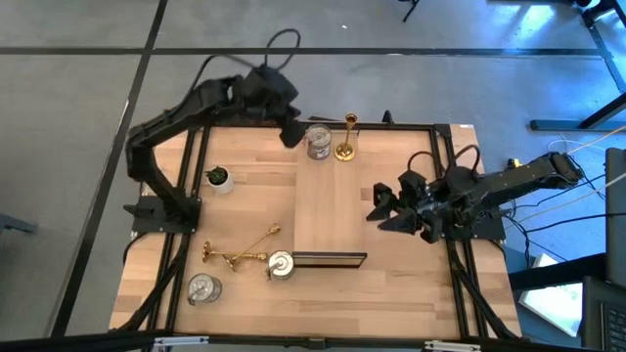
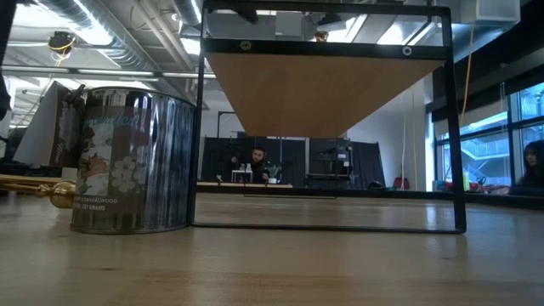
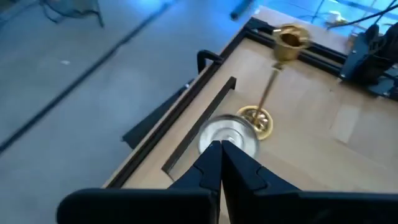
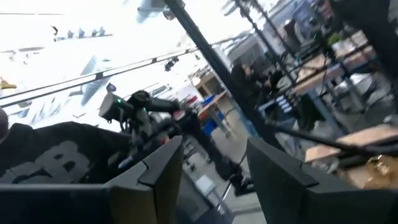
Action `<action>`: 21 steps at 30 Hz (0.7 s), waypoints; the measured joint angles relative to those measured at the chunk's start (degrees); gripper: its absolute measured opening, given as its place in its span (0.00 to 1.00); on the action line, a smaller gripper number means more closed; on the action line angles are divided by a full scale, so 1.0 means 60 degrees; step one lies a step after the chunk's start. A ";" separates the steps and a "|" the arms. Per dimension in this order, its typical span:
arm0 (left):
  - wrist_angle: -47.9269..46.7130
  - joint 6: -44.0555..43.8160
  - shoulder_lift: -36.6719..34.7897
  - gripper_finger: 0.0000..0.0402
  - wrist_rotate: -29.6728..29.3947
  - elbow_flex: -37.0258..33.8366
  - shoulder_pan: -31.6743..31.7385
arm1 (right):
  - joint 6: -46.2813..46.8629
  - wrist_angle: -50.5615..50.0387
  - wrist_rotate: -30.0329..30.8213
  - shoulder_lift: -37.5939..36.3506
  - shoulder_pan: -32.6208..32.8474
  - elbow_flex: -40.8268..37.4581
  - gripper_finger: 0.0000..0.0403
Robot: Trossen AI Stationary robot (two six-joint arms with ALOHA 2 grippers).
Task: Pick & Place candle stick holders
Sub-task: Put the top left scented candle on the shelf
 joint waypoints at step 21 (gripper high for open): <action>0.1349 0.1740 0.3006 0.00 0.6486 -0.0007 0.2897 | -0.1401 0.0279 0.2574 0.0002 0.0118 0.0105 0.45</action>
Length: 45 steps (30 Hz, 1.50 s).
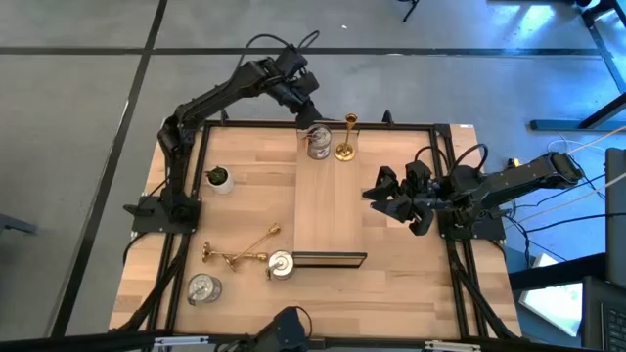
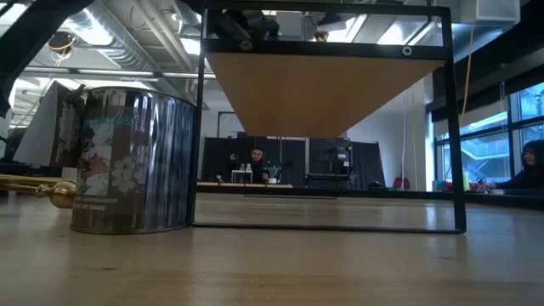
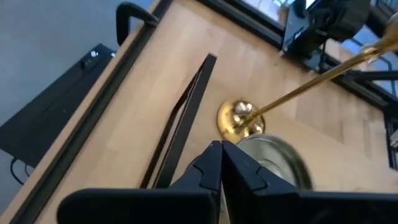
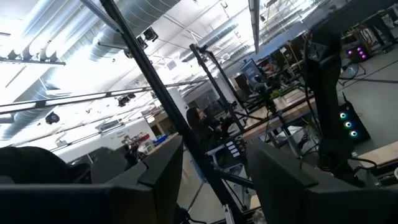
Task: Pick & Place candle stick holders
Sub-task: Put the top left scented candle on the shelf, then put the right gold candle holder on the shelf
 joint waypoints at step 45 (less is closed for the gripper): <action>-0.4799 -0.0260 -0.3505 0.00 -0.1015 0.0004 -0.3007 | 0.1004 0.0029 0.1603 0.0004 0.0506 0.0000 0.45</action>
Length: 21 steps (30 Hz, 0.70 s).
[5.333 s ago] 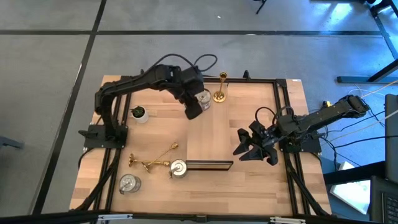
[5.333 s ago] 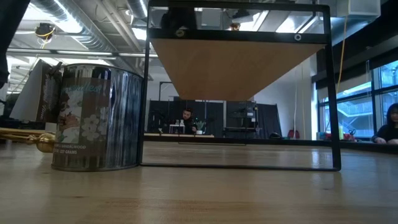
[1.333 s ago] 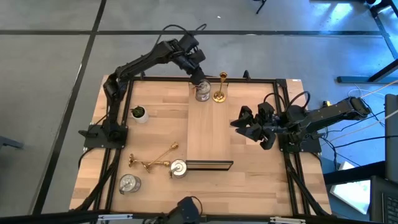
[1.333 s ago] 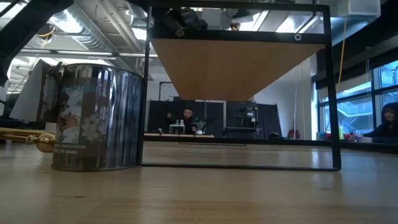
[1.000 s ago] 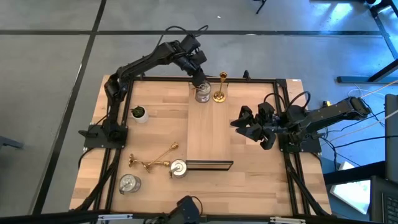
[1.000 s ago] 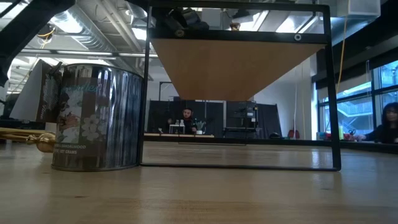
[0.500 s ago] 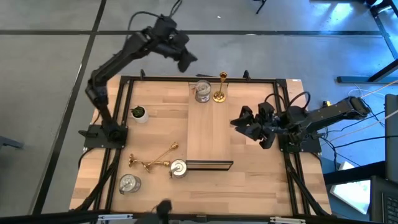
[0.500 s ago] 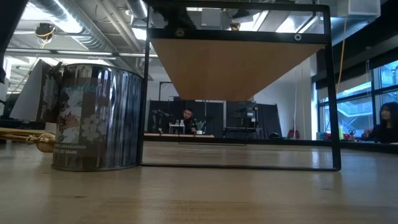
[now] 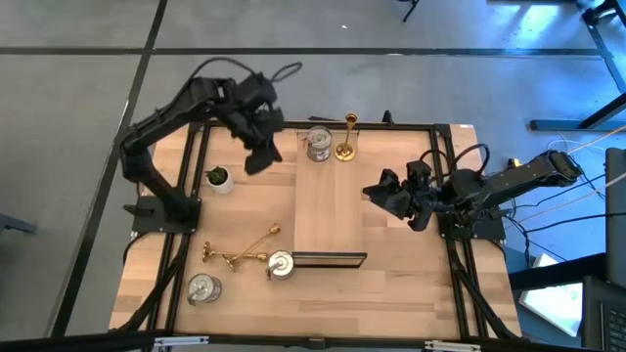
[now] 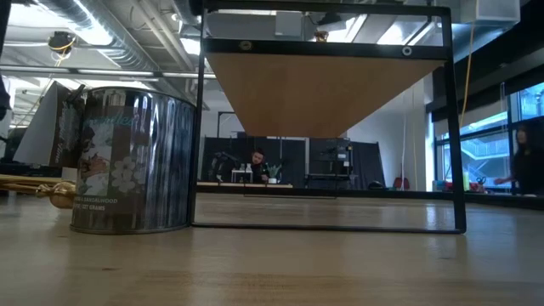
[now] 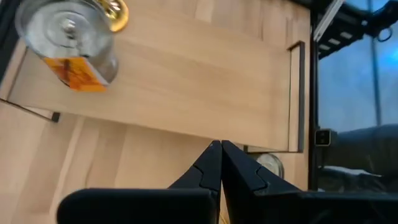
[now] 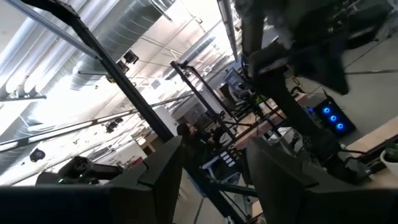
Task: Pick & Place candle stick holders
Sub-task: Put the right gold candle holder on the shelf
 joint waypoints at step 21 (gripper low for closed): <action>0.1732 -0.7088 0.0156 0.00 -0.6307 0.0000 -0.5801 | 0.1532 -0.0814 -0.1658 0.0000 -0.0001 0.0000 0.45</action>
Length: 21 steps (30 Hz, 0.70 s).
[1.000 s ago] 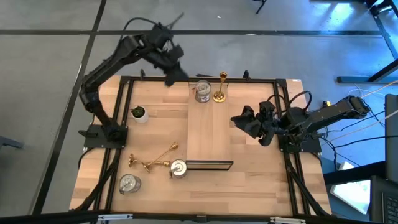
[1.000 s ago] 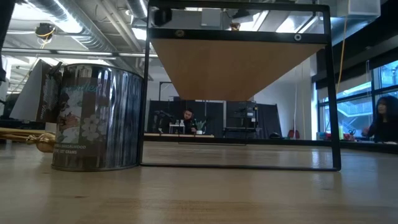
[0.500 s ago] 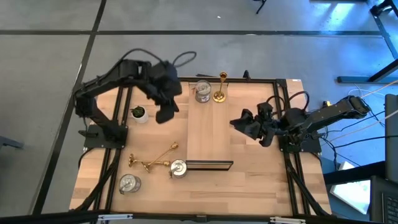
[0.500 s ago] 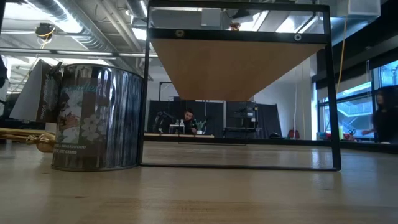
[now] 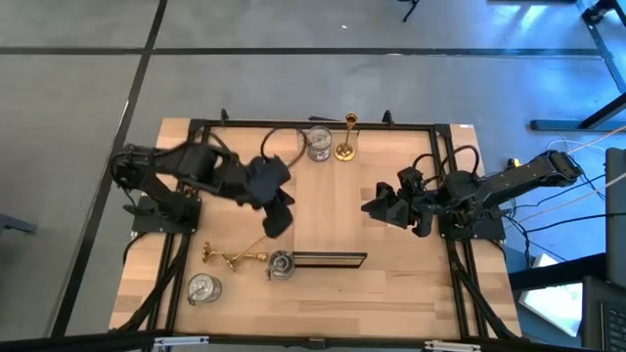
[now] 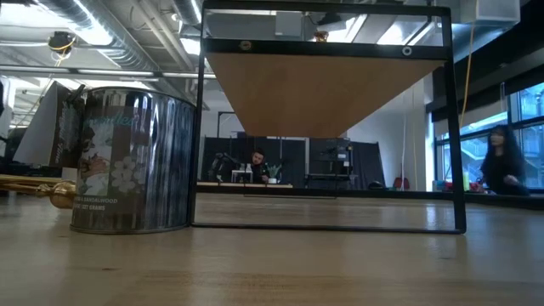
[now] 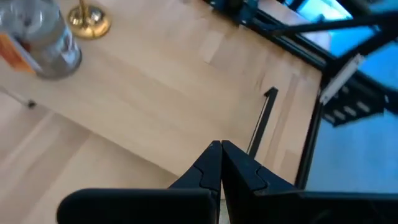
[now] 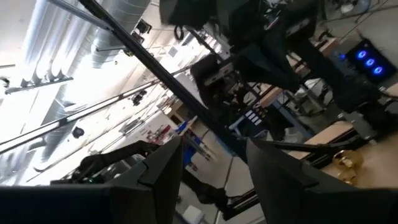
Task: Pick & Place candle stick holders
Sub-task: Put the right gold candle holder on the shelf
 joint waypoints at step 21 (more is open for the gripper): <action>-0.2783 -0.7863 0.0275 0.00 -0.0084 -0.2730 -0.2446 | -0.0372 -0.1342 -0.1908 -0.0614 -0.0152 0.0000 0.45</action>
